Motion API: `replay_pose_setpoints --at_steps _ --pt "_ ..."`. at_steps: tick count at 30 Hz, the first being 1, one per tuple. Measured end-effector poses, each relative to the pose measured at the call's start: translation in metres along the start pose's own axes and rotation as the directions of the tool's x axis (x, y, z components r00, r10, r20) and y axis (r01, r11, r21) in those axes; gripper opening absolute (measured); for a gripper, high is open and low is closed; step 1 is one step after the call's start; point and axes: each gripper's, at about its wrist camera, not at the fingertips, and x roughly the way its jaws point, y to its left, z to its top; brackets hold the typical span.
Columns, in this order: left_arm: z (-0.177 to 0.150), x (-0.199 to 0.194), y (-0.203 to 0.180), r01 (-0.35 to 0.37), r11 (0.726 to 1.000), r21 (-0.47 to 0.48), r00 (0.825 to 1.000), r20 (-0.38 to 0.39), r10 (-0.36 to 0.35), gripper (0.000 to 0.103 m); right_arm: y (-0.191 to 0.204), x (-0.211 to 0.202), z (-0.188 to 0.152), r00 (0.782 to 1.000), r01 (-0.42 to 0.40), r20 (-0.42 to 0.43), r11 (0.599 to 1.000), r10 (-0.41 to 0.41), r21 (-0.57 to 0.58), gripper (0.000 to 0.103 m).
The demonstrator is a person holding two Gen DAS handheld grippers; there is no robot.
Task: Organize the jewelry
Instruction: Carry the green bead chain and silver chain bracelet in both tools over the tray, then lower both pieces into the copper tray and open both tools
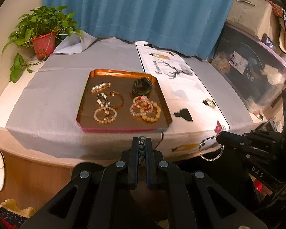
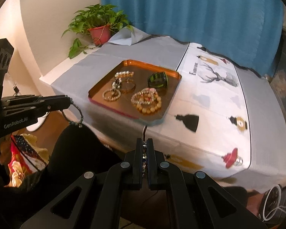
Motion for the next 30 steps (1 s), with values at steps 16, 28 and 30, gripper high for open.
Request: replay_pose_setpoints --at_steps 16,28,30 --pt "0.090 0.072 0.037 -0.071 0.997 0.012 0.997 0.029 0.071 0.004 0.000 0.087 0.106 0.999 -0.017 0.047 0.999 0.018 -0.027 0.004" --pt "0.118 0.140 0.067 -0.155 0.988 0.019 0.988 -0.026 0.155 0.004 -0.006 0.163 0.142 1.000 -0.025 0.018 0.999 0.025 -0.046 0.004" --pt "0.121 0.152 0.070 -0.160 0.987 0.023 0.986 -0.042 0.161 0.005 -0.010 0.174 0.144 1.000 -0.019 0.016 0.999 0.019 -0.034 0.004"
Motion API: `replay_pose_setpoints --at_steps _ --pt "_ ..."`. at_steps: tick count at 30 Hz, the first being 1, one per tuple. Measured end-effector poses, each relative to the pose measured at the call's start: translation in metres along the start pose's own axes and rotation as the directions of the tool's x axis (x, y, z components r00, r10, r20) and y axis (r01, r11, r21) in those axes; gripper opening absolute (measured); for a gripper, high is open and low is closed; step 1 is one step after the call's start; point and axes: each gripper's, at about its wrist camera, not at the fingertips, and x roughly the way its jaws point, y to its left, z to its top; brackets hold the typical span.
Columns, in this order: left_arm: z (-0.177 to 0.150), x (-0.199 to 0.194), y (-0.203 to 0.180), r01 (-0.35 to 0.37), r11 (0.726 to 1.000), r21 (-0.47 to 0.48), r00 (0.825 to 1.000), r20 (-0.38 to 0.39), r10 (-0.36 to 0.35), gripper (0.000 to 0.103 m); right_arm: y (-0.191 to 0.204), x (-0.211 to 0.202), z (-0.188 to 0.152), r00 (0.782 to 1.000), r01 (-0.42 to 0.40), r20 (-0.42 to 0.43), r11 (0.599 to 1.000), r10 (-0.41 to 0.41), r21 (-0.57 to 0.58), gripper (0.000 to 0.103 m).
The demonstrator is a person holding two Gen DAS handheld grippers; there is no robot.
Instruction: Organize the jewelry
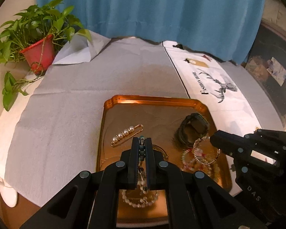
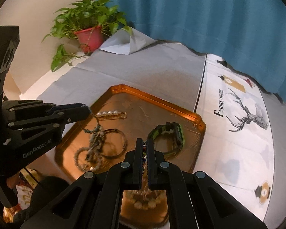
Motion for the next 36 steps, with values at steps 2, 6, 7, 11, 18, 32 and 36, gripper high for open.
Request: replay_pose_setpoints --at_steps 2,6,7,11,18,32,36 --pt "0.001 0.010 0.000 -0.022 1.000 0.008 0.999 -0.024 0.022 0.029 -0.002 0.008 0.001 1.000 0.011 0.015 1.000 -0.011 0.000 0.006" --pt "-0.008 0.011 0.000 -0.140 0.990 -0.003 0.990 -0.018 0.139 0.097 0.000 0.024 -0.010 0.996 0.056 -0.067 0.997 -0.059 -0.052 0.055" --pt "-0.012 0.006 -0.001 -0.148 0.989 0.004 0.989 0.006 0.148 0.097 -0.002 0.024 -0.013 0.995 0.059 -0.073 0.997 -0.063 -0.050 0.068" --pt "-0.031 -0.007 -0.007 -0.193 0.981 0.017 0.981 0.000 0.193 0.098 -0.003 0.008 -0.039 0.993 0.072 -0.094 0.997 -0.075 -0.027 0.070" --pt "-0.075 -0.054 -0.020 -0.181 0.983 -0.021 0.982 0.051 0.182 0.098 0.010 -0.038 -0.078 0.988 0.135 -0.069 0.991 -0.136 -0.021 0.073" --pt "-0.113 -0.115 -0.047 -0.227 0.974 -0.018 0.966 0.125 0.228 0.099 0.023 -0.096 -0.112 0.985 0.170 -0.005 0.985 -0.170 0.009 0.074" --pt "-0.118 -0.127 -0.055 -0.238 0.971 -0.012 0.960 0.150 0.237 0.103 0.025 -0.107 -0.114 0.986 0.166 0.014 0.986 -0.166 0.010 0.074"
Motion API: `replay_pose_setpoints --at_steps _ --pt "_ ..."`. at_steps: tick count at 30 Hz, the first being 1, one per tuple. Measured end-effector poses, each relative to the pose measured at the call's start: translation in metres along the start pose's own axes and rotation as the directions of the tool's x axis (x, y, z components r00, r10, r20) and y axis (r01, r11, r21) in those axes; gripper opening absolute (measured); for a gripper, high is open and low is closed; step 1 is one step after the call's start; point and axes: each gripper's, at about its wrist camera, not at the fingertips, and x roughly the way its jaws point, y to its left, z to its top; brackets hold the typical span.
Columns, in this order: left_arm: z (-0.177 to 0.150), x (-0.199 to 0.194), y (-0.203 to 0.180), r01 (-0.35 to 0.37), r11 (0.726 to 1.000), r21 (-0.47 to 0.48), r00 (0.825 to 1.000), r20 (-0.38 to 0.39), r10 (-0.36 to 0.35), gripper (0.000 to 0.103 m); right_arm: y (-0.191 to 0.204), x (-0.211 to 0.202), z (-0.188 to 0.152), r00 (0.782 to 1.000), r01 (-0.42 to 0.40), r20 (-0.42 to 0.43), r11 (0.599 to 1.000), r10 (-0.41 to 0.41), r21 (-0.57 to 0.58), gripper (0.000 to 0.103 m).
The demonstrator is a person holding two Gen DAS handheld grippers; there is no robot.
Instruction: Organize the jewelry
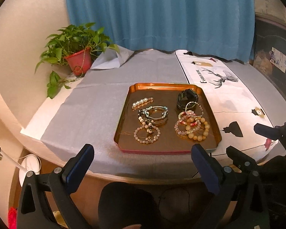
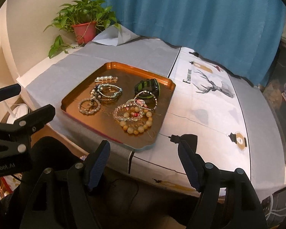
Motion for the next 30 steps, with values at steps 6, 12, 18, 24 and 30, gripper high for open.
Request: replay_pose_setpoints --at_steps 6,12,18,24,30 --pt "-0.004 -0.012 -0.001 0.001 1.000 -0.011 1.000 0.008 -0.001 0.103 0.003 -0.010 -0.004 1.000 0.001 0.013 1.000 -0.001 -0.013 0.075" --pt "-0.006 -0.017 -0.001 -0.005 1.000 -0.011 1.000 0.016 0.006 0.103 0.004 -0.014 -0.007 1.000 0.004 0.012 1.000 -0.004 -0.012 0.075" --pt "-0.007 -0.021 0.000 -0.012 1.000 -0.012 1.000 0.027 0.012 0.103 0.004 -0.016 -0.008 1.000 0.003 0.016 1.000 -0.003 -0.017 0.075" --pt "-0.008 -0.021 0.001 -0.015 1.000 -0.010 1.000 0.027 0.015 0.103 0.004 -0.019 -0.009 1.000 0.005 0.019 1.000 -0.004 -0.018 0.076" --pt "-0.009 -0.021 0.000 -0.014 1.000 -0.013 1.000 0.026 0.014 0.103 0.005 -0.018 -0.009 1.000 0.005 0.020 1.000 -0.004 -0.017 0.076"
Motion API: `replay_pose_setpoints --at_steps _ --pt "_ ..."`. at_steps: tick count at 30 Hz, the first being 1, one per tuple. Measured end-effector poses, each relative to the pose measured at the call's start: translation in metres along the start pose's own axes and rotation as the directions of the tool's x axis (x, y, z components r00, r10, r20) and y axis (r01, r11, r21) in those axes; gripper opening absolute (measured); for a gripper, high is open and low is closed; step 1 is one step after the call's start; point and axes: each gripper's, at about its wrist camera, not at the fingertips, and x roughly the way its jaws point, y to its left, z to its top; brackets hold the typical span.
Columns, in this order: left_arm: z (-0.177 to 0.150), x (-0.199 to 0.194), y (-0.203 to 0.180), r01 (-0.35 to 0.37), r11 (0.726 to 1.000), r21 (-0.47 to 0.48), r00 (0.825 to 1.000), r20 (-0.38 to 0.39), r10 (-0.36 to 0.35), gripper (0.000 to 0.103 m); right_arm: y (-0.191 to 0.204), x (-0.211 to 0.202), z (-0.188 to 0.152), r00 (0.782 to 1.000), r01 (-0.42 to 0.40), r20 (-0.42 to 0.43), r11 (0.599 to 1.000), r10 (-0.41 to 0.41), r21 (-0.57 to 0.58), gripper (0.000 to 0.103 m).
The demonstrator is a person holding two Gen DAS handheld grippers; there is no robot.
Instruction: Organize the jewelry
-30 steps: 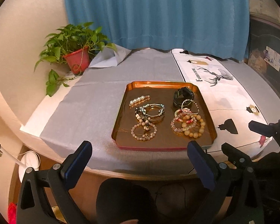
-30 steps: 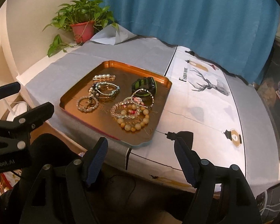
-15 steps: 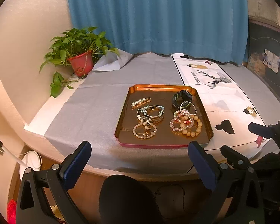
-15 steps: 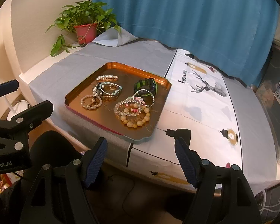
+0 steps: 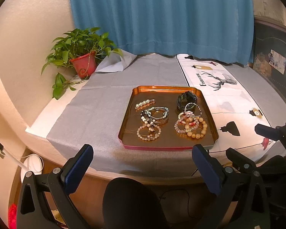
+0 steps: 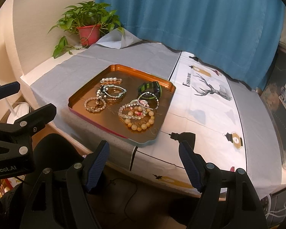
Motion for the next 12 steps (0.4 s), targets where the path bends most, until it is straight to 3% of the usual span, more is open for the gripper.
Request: replay_pose_setpoints --at_steps 12 --pt "-0.0028 -0.0008 0.0013 0.000 1.000 0.001 1.000 -0.002 0.000 0.103 0.0069 -0.0051 0.0002 1.000 -0.016 -0.004 1.000 0.016 -0.016 0.076"
